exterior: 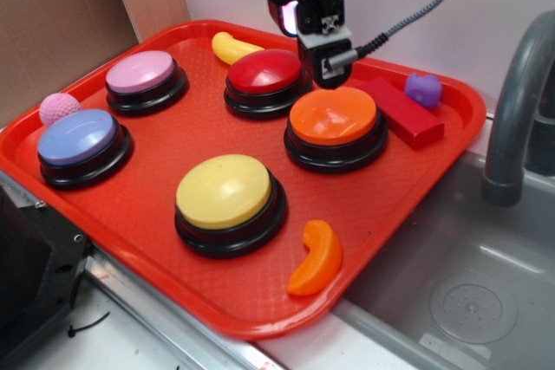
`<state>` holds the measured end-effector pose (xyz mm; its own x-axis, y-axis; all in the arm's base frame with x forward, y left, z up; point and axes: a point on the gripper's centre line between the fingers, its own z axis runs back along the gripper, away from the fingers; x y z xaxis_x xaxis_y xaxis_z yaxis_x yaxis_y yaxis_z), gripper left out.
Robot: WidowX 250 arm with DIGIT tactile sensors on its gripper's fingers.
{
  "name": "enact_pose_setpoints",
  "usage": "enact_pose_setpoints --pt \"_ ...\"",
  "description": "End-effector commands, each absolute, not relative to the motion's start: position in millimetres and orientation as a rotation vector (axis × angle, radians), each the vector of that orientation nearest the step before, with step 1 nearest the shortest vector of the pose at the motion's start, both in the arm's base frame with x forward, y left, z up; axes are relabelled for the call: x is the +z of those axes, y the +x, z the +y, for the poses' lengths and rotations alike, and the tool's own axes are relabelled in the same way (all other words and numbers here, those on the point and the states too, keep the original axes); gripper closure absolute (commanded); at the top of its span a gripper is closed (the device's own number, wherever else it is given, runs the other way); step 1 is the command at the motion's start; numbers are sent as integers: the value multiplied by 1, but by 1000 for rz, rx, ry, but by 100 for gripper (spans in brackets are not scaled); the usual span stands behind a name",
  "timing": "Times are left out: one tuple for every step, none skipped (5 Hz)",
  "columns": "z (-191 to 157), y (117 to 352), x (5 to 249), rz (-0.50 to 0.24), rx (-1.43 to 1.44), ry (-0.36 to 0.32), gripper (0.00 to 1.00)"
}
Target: Push the orange button.
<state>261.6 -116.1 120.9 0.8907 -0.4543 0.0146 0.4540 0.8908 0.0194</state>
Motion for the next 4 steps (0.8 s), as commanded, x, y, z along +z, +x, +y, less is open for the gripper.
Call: enact_pose_setpoints --pt "-113 255 150 -97 -442 -7 0" --pt "-112 252 153 -106 -433 -12 0" --pt "-111 248 157 -110 -424 -11 0" --pt "-110 244 161 -123 -413 -5 0"
